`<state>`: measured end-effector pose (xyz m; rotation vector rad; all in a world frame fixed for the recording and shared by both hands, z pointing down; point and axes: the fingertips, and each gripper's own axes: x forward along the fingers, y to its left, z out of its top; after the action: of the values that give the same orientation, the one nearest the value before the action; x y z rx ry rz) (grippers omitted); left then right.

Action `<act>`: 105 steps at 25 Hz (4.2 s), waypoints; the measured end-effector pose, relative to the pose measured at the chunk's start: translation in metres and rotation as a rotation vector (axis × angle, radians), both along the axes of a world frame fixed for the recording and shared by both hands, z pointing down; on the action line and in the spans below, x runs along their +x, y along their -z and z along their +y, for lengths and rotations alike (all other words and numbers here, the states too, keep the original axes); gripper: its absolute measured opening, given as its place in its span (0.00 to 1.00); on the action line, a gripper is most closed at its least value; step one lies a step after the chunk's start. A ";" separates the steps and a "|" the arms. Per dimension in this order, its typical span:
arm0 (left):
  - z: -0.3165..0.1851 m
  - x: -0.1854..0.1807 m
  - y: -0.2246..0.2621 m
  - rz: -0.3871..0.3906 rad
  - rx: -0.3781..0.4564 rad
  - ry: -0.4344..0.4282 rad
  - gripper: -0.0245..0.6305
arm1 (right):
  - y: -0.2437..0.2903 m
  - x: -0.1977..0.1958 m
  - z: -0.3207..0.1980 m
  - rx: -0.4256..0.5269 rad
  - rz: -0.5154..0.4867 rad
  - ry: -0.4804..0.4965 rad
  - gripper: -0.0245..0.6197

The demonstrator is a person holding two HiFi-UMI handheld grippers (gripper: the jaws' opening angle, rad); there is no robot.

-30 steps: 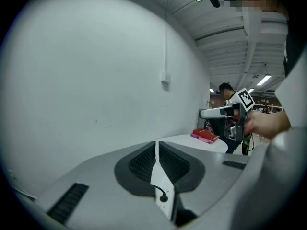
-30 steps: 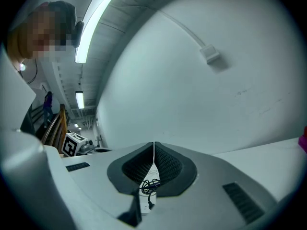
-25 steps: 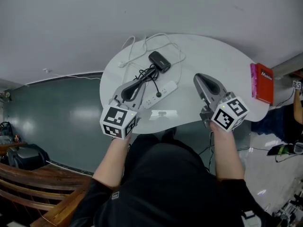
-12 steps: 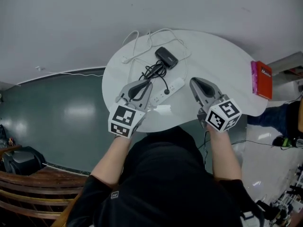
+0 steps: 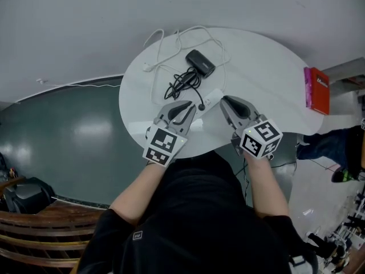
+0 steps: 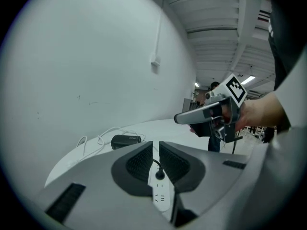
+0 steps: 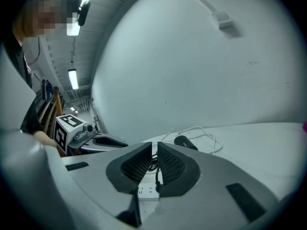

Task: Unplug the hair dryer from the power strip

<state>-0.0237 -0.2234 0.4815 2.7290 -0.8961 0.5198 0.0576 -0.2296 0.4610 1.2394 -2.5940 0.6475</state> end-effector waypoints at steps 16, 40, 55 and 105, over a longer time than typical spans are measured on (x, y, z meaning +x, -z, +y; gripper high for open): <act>0.009 0.018 -0.095 -0.082 -0.084 -0.045 0.22 | -0.061 -0.011 0.000 -0.066 0.022 0.078 0.10; 0.009 0.025 -0.140 -0.179 -0.028 -0.099 0.24 | -0.125 -0.065 -0.008 -0.067 0.201 0.188 0.23; 0.009 0.023 -0.139 -0.178 0.011 -0.085 0.20 | -0.143 -0.059 -0.007 0.024 0.310 0.107 0.16; -0.005 0.012 -0.048 -0.036 -0.016 0.190 0.21 | -0.122 -0.008 0.008 -0.225 0.072 0.198 0.13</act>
<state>-0.0117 -0.2283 0.5299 2.5919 -1.1401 0.5370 0.0501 -0.2219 0.5826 0.9078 -2.4622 0.8119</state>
